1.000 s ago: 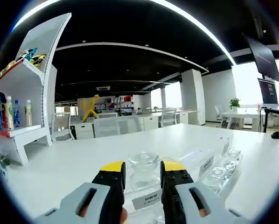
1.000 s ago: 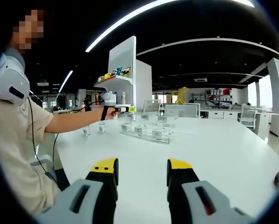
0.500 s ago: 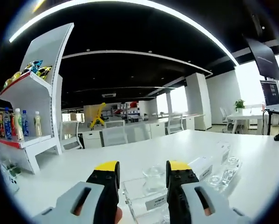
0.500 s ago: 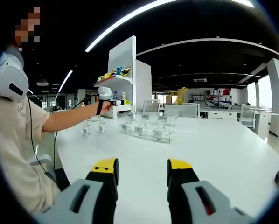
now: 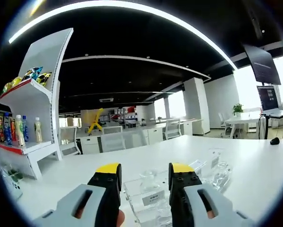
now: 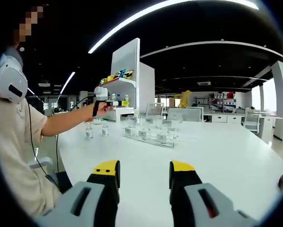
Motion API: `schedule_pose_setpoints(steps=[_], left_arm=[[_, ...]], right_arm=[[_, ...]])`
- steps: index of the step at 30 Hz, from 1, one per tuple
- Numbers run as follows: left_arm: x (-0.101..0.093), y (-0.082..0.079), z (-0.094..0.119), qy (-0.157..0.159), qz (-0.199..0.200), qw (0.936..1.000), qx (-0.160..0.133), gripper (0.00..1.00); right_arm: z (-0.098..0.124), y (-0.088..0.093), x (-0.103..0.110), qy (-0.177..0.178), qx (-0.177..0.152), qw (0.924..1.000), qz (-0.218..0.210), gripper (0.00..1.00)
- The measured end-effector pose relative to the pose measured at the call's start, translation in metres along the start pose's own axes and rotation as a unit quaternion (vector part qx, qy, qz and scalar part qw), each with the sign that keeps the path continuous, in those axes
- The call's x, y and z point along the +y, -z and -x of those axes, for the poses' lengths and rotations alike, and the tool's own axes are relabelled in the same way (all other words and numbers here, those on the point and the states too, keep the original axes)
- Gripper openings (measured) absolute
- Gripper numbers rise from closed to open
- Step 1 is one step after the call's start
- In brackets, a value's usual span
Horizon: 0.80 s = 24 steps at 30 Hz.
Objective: Identify the label on the chemical reagent bottle, grasp the chemical reagent bottle, and place it in the designated position on the reagent rack
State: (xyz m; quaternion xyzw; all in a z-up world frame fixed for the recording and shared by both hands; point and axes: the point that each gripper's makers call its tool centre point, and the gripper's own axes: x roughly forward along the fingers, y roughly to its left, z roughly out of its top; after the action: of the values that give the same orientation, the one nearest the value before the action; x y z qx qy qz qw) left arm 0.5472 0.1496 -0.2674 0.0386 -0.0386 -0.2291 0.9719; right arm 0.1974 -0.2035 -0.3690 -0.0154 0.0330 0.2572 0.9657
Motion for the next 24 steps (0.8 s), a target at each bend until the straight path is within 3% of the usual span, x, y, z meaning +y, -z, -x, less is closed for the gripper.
schedule_pose_setpoints(steps=[9, 24], left_arm=[[-0.021, -0.007, 0.029, 0.018, 0.023, 0.9995, -0.01, 0.4], [-0.049, -0.027, 0.114, 0.029, 0.022, 0.9981, -0.049, 0.4]], right_arm=[[0.004, -0.004, 0.005, 0.001, -0.01, 0.9999, 0.002, 0.41], [0.005, -0.006, 0.012, -0.012, -0.032, 0.9994, 0.003, 0.41]])
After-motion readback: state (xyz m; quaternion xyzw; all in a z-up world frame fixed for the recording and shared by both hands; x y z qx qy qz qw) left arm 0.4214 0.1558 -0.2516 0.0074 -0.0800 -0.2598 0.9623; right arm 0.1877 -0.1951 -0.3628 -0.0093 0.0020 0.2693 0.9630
